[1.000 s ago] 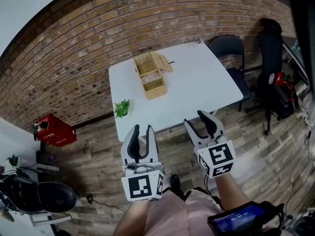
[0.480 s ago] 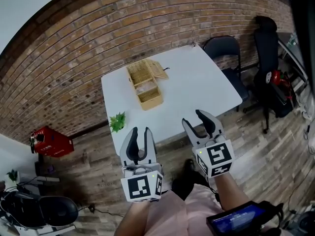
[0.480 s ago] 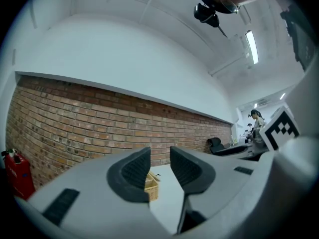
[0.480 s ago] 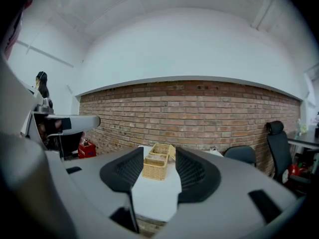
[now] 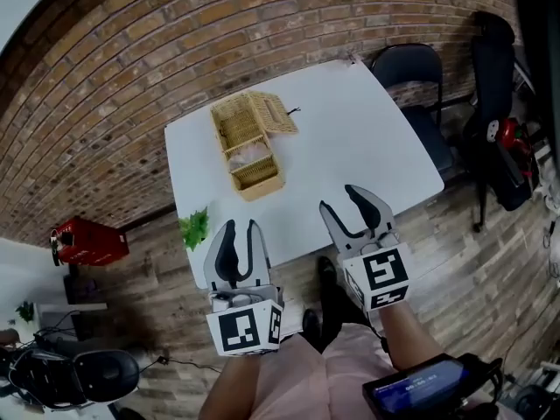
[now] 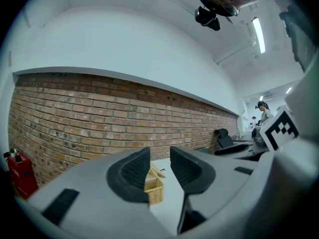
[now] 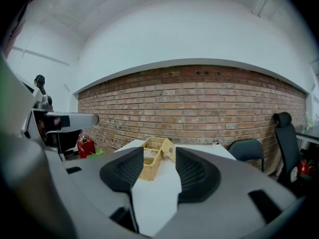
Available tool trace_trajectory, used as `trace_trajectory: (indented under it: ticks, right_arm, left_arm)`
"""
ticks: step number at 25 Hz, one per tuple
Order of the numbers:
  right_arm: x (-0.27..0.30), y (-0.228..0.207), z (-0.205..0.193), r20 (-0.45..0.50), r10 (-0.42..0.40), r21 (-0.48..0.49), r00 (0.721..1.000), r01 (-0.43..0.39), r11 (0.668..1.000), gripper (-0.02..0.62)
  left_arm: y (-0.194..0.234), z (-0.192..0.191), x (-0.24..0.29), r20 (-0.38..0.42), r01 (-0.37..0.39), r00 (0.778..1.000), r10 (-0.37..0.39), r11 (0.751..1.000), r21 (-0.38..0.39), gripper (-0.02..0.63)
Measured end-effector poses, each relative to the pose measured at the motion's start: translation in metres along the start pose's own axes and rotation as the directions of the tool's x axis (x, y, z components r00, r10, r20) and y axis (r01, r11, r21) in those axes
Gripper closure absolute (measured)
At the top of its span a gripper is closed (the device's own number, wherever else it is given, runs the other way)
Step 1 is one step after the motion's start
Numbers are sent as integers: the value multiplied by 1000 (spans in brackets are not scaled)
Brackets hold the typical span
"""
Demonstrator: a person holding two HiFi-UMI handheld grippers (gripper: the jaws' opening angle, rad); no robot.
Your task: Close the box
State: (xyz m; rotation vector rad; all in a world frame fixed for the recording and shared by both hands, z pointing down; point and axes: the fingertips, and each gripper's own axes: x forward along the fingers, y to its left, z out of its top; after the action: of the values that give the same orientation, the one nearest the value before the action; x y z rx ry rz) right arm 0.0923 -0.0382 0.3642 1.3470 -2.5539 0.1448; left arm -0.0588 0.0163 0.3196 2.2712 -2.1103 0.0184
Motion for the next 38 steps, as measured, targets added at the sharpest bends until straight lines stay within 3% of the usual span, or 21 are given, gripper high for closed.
trace_trajectory:
  ticks: [7, 17, 24, 32, 38]
  right_arm:
    - [62, -43, 3, -4, 70, 13, 998, -70, 997, 387]
    - [127, -72, 57, 65, 160, -44, 985, -157, 987, 383]
    - [160, -72, 80, 82, 171, -86, 982, -164, 983, 380]
    - [198, -64, 62, 6, 139, -82, 990, -138, 987, 374]
    - [227, -69, 24, -85, 76, -42, 994, -80, 996, 362]
  left_arm:
    - [7, 1, 60, -28, -104, 994, 105, 994, 34, 480]
    - [13, 49, 102, 65, -217, 975, 213, 975, 54, 479]
    - [44, 56, 108, 91, -284, 956, 279, 958, 39, 480]
    - [82, 35, 136, 54, -248, 967, 249, 969, -17, 479]
    - [103, 10, 167, 10, -175, 984, 176, 983, -56, 479]
